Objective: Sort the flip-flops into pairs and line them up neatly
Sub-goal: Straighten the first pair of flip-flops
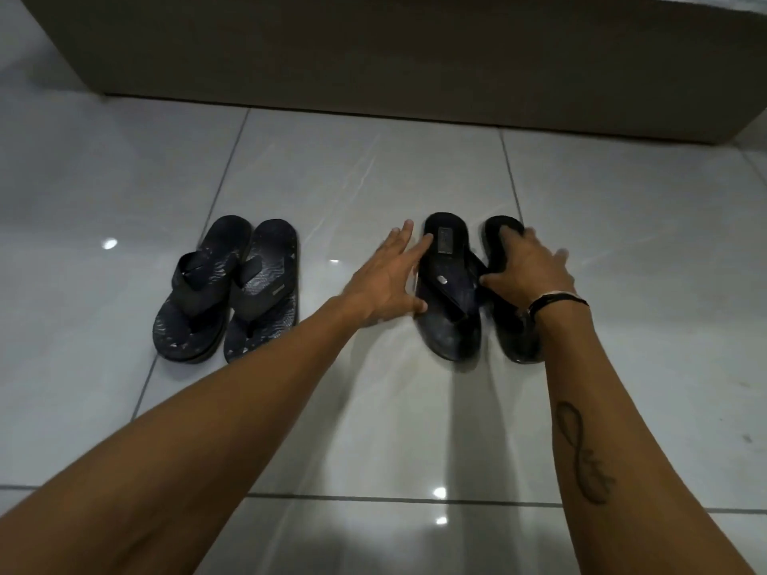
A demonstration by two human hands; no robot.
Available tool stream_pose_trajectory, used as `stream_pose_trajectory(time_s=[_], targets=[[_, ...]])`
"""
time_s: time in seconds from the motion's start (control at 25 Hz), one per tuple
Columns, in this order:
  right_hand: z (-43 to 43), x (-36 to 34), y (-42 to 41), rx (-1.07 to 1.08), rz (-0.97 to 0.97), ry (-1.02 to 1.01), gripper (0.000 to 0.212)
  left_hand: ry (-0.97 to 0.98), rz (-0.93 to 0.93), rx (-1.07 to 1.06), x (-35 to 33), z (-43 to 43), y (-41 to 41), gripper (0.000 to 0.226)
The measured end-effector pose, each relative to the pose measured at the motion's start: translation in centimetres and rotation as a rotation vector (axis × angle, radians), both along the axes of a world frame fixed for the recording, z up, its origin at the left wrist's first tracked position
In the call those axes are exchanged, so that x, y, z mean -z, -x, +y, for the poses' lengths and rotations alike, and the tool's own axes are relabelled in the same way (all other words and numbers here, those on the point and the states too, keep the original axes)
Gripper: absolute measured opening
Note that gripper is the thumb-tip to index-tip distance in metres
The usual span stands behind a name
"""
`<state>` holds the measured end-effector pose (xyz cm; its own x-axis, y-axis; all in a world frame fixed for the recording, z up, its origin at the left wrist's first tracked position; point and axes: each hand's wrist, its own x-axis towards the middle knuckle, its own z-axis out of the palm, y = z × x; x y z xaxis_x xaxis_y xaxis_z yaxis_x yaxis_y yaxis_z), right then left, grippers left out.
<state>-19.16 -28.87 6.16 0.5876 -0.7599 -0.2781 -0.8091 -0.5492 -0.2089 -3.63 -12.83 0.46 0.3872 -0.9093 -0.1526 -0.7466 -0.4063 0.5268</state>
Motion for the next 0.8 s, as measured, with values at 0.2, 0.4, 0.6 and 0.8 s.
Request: stream_pose_trajectory(time_s=[0.2, 0.4, 0.6, 0.8], targets=[[10.2, -0.1, -10.2, -0.478, -0.275, -0.209, 0.111, -0.090, -0.298, -0.212, -2.2, 8.7, -8.8, 0.115], [18.8, 3.9, -16.7, -0.709, -0.171, -0.335, 0.123, -0.334, -0.055, -0.422, -2.8, 19.2, -16.0, 0.107], [21.4, 6.2, -19.8, -0.796, -0.088, -0.153, 0.115, -0.433, 0.136, -0.287, -2.2, 23.7, -18.4, 0.106], [28.4, 5.9, -24.2, -0.796, -0.166, -0.112, 0.110, -0.472, 0.018, -0.361, -1.9, 29.1, -22.7, 0.115]])
